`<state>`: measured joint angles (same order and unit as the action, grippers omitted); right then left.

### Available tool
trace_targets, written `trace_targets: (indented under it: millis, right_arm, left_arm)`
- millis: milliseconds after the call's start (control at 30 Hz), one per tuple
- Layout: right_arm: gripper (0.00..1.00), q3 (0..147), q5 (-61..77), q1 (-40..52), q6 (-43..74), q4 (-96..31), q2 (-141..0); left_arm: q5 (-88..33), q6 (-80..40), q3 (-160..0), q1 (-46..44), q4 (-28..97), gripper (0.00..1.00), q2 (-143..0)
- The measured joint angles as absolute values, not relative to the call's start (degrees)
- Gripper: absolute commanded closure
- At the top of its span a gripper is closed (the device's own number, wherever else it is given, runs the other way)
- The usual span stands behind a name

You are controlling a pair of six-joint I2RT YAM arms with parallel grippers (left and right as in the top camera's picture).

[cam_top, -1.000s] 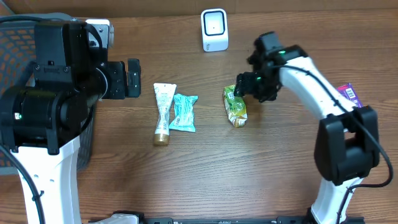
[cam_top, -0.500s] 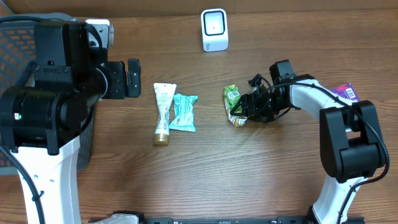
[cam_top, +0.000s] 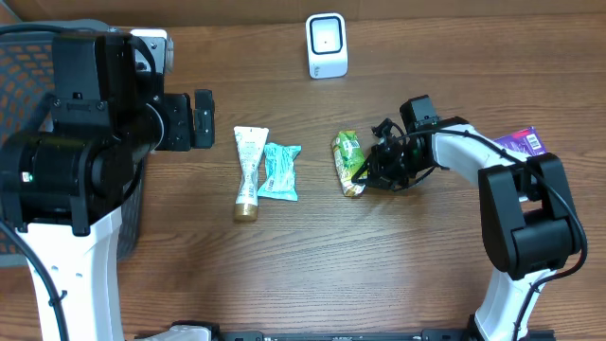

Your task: Scan the item barcode

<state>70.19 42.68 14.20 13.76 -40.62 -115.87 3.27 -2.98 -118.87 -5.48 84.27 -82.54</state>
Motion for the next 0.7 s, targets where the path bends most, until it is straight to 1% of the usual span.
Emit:
trace_targets:
  millis: [67,233,267,300,333,400,500,700]
  right_arm:
    - [0.96,71.85,38.61,14.76,14.13,-43.79,-114.83]
    - [0.96,78.35,21.26,19.03,15.88,-54.22,-108.55]
    - [0.96,80.64,14.00,21.47,16.99,-57.23,-106.74]
    - [0.96,81.25,12.01,22.17,17.32,-57.93,-106.41]
    - [0.96,82.28,6.44,24.10,18.46,-59.64,-105.71]
    - [0.96,82.91,-7.57,29.76,22.50,-62.92,-105.27]
    - [0.96,82.91,-19.44,36.07,25.54,-63.83,-105.67]
    - [0.95,82.85,-29.04,44.99,27.70,-63.66,-111.15]
  left_arm:
    - [3.27,-2.98,-118.87,-5.48,84.31,0.00,-82.54]
    - [3.29,-2.98,-118.87,-5.48,84.29,0.00,-82.54]
    - [3.27,-2.98,-118.87,-5.48,84.29,0.00,-82.54]
    - [3.27,-2.98,-118.87,-5.48,84.29,0.00,-82.54]
    - [3.29,-2.98,-118.87,-5.48,84.31,0.00,-82.54]
    - [3.27,-2.98,-118.87,-5.48,84.29,0.00,-82.54]
    - [3.29,-2.98,-118.87,-5.48,84.29,0.00,-82.54]
    - [3.29,-2.98,-118.87,-5.48,84.29,0.00,-82.54]
